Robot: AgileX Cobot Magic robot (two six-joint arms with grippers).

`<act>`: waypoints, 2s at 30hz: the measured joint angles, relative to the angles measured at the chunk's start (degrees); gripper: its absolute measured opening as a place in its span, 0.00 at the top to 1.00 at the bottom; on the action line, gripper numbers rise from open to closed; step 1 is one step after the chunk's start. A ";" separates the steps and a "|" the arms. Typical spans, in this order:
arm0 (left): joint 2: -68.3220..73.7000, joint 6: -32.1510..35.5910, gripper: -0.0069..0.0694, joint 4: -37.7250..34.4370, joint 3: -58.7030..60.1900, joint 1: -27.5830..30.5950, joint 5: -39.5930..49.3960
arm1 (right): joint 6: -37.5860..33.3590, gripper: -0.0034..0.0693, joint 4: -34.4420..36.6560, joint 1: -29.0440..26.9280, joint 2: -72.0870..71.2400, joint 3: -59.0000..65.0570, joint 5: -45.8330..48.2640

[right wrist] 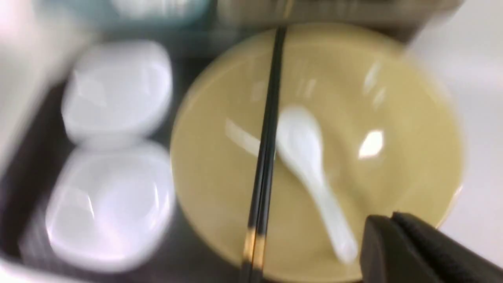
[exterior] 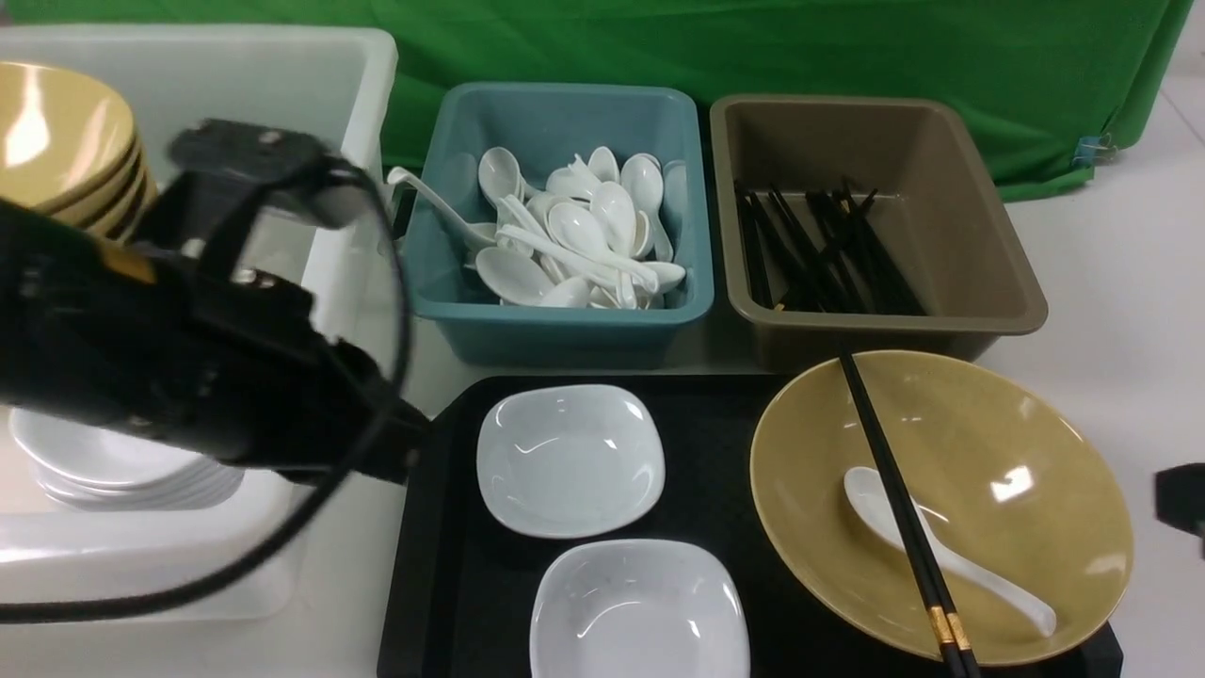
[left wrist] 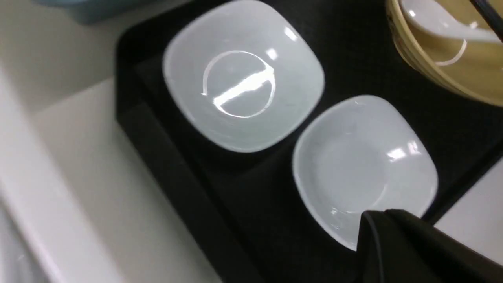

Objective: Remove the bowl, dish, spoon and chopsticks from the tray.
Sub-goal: Use the right arm to grab the chopsticks, then use the right arm to put the chopsticks into the small storage box on the right

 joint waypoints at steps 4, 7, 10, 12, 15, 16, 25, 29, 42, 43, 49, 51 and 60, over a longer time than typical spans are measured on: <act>4.26 0.68 0.92 1.77 -5.77 -10.16 -1.89 | -2.41 0.91 0.55 0.66 12.95 -7.61 2.98; 7.61 3.81 0.92 1.72 -9.70 -17.14 -6.96 | -3.63 0.71 1.20 1.37 22.45 -12.28 2.98; 10.87 4.86 0.92 1.59 -10.45 -19.97 -10.25 | -3.73 0.44 1.15 4.18 28.70 -13.71 0.28; 12.44 4.92 0.92 1.52 -10.48 -20.19 -10.82 | -3.73 0.36 1.15 5.28 31.27 -13.75 -1.35; 14.60 4.92 0.92 2.15 -10.48 -20.25 -10.95 | -3.79 0.28 1.09 6.18 34.75 -13.81 -3.80; 14.75 4.92 0.92 2.26 -10.48 -20.31 -10.95 | -3.79 0.28 1.03 6.32 35.05 -13.81 -3.99; 17.41 4.53 0.92 3.17 -10.48 -20.36 -13.42 | -3.67 0.51 0.96 6.89 43.54 -14.19 -8.60; 17.41 3.09 0.92 3.27 -10.54 -20.36 -13.93 | -3.67 0.83 1.01 6.89 43.61 -14.22 -8.40; 17.41 0.29 0.92 3.51 -10.54 -20.36 -21.76 | -4.09 0.84 0.27 6.78 37.99 -18.48 -5.79; 17.41 0.30 0.92 3.51 -10.54 -20.36 -25.96 | -5.05 0.84 0.04 6.18 37.67 -21.82 -5.99; 17.79 0.30 0.92 3.65 -10.54 -20.36 -44.50 | -5.87 0.84 -1.05 2.08 41.43 -33.70 -10.61; 18.05 -0.59 0.92 3.65 -10.54 -20.36 -52.26 | -6.42 0.84 -1.31 0.26 45.92 -39.27 -13.79; 20.34 -1.16 0.92 3.65 -10.54 -20.36 -54.91 | -6.80 0.84 -2.10 -1.37 62.45 -54.13 -24.91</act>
